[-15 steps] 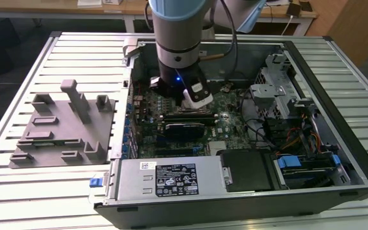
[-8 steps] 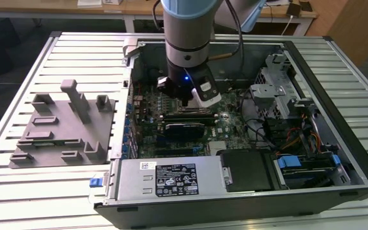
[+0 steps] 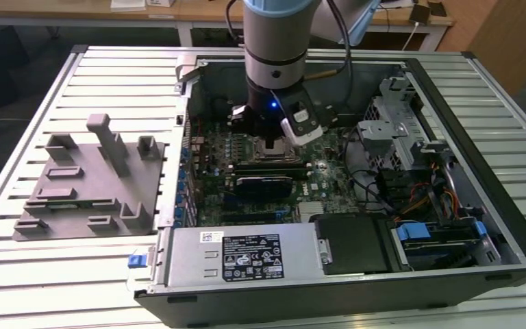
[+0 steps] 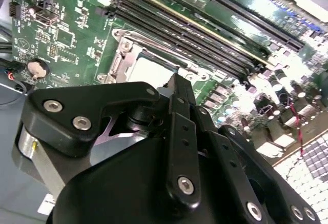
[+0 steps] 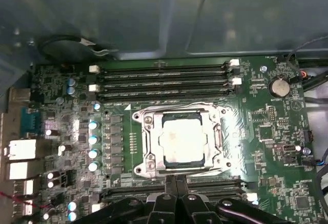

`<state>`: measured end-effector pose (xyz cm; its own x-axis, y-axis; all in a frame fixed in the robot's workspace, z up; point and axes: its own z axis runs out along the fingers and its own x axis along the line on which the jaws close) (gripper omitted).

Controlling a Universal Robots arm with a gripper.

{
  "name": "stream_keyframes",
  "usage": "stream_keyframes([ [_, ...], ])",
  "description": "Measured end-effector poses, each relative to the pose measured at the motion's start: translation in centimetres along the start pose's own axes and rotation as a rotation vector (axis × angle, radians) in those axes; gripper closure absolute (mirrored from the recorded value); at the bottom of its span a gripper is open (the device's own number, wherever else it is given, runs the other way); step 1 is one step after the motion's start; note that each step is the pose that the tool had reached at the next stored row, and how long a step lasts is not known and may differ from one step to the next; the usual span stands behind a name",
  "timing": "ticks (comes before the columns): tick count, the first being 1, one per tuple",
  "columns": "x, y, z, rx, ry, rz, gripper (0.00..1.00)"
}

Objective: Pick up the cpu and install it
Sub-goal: 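Install the second cpu locking lever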

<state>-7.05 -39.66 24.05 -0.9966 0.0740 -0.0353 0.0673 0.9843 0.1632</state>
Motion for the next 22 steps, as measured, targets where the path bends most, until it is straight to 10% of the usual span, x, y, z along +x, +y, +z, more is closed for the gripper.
stream_keyframes([
  [13, -1.35, 3.01, 0.60, 0.0416, -0.0028, -0.002, 0.89],
  [22, -1.69, 3.46, 0.69, 0.0451, -0.0030, -0.002, 0.89],
])
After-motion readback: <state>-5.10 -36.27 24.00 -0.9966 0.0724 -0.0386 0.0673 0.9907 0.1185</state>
